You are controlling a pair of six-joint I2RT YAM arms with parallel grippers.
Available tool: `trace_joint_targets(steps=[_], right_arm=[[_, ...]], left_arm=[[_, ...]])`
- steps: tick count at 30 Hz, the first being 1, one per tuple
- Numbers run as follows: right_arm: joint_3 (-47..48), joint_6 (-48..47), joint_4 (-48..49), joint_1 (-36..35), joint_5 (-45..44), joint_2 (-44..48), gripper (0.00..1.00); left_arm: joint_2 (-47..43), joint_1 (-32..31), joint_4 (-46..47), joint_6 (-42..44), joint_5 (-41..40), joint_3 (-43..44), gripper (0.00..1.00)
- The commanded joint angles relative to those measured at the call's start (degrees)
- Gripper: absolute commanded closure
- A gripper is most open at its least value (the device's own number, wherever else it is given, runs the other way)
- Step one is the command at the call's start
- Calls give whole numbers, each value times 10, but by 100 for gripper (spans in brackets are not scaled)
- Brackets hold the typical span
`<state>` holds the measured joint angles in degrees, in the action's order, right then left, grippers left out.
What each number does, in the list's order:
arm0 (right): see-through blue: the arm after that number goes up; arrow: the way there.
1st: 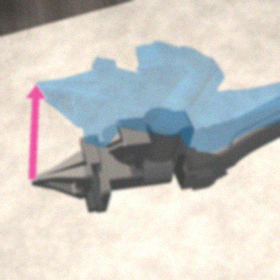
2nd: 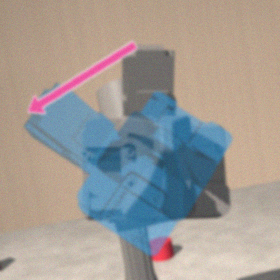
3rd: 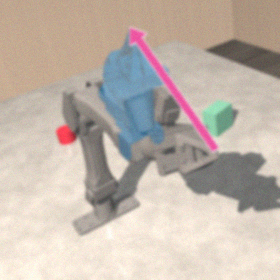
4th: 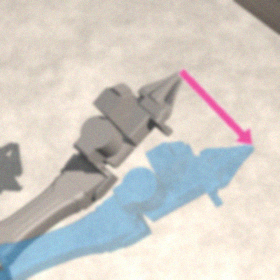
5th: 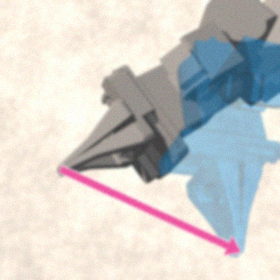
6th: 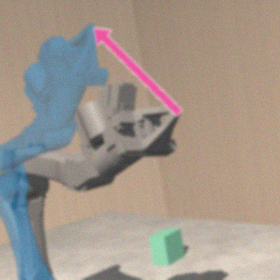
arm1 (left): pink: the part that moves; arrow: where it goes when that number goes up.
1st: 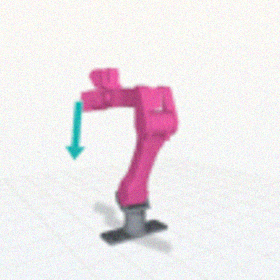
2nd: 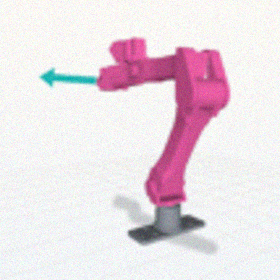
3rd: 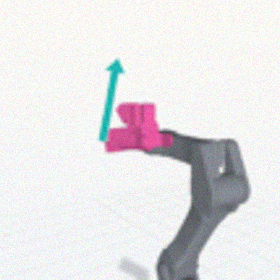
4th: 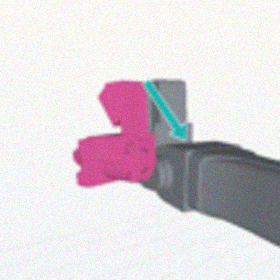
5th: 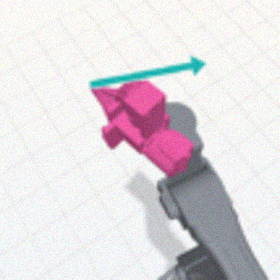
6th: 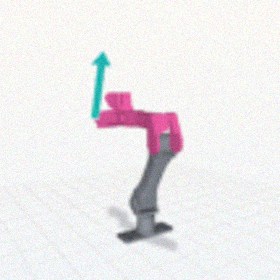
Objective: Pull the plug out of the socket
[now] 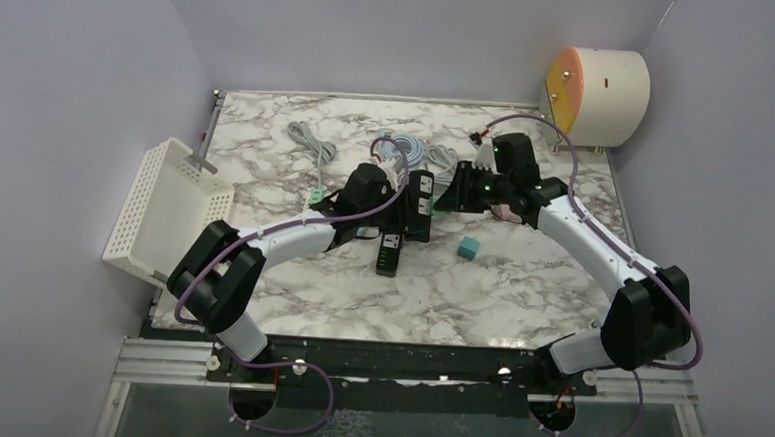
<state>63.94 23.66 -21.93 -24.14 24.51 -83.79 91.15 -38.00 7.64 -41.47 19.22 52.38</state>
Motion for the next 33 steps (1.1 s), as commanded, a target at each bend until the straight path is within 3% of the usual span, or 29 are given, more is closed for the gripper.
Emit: trace_joint_targets(steps=[1,9,16,20,23,26,32,33], right_arm=[[53,-16,-24,9,24,64,99],[40,-19,-42,63,52,91,99],[-26,16,-3,313,134,74,99],[-71,95,77,419,159,28,99],[-104,147,168,440,140,-17,99],[-80,155,172,441,106,-76,99],[-70,160,192,442,52,-123,99],[-69,157,193,442,44,-128,99]], left_arm=[[18,12,-30,-10,-28,0,100],[26,19,11,-12,16,-10,100],[44,16,39,22,121,15,100],[58,12,26,28,139,28,99],[81,7,8,34,151,42,79],[86,3,-22,47,150,52,61],[72,3,-47,57,130,50,40],[70,3,-50,57,128,51,23]])
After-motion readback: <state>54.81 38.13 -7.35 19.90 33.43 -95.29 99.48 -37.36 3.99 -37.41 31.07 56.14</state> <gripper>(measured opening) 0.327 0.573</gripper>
